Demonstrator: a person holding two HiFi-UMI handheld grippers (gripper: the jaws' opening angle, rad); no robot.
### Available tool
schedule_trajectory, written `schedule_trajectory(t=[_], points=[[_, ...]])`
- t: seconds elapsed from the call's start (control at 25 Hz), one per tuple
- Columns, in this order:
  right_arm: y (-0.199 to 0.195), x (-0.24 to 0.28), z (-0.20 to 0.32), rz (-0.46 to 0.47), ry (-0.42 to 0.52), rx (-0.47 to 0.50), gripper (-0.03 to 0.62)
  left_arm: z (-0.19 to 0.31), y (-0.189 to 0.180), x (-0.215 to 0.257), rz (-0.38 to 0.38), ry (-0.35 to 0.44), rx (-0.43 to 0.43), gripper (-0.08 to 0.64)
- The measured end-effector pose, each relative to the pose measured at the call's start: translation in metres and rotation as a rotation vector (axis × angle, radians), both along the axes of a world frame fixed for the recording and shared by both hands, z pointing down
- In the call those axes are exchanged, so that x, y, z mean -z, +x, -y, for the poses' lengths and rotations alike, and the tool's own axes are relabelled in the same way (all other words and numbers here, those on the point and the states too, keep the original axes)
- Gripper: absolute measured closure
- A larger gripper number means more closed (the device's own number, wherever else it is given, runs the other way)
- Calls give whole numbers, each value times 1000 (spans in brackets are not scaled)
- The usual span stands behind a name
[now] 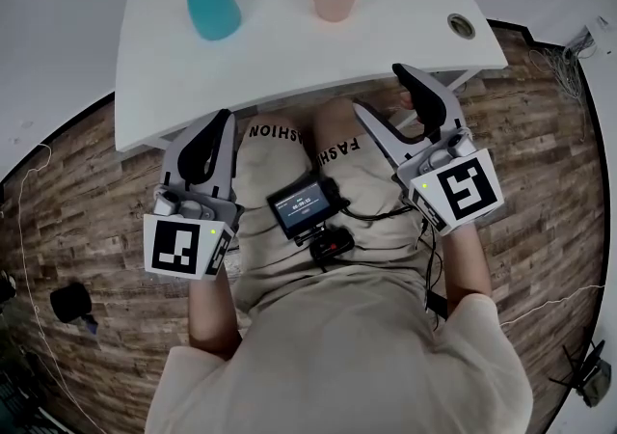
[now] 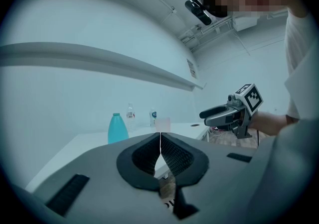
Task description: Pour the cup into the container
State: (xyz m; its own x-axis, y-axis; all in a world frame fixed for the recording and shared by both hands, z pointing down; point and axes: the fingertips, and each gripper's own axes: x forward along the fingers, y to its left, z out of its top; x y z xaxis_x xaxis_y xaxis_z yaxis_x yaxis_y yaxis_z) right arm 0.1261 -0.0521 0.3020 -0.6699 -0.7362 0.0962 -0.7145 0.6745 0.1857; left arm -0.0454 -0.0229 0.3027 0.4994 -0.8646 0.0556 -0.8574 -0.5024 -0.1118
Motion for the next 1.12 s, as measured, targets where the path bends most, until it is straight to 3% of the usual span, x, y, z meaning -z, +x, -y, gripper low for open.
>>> schedule_trajectory(t=[0.6,1.12], points=[[2,-1,-16,-2,-5,-12,305,-16,2,-6,8,-19,-16,545],[-20,-5,-46,-24,-5,-6,305,-40,-18,-1,-6,-4,-16,546]])
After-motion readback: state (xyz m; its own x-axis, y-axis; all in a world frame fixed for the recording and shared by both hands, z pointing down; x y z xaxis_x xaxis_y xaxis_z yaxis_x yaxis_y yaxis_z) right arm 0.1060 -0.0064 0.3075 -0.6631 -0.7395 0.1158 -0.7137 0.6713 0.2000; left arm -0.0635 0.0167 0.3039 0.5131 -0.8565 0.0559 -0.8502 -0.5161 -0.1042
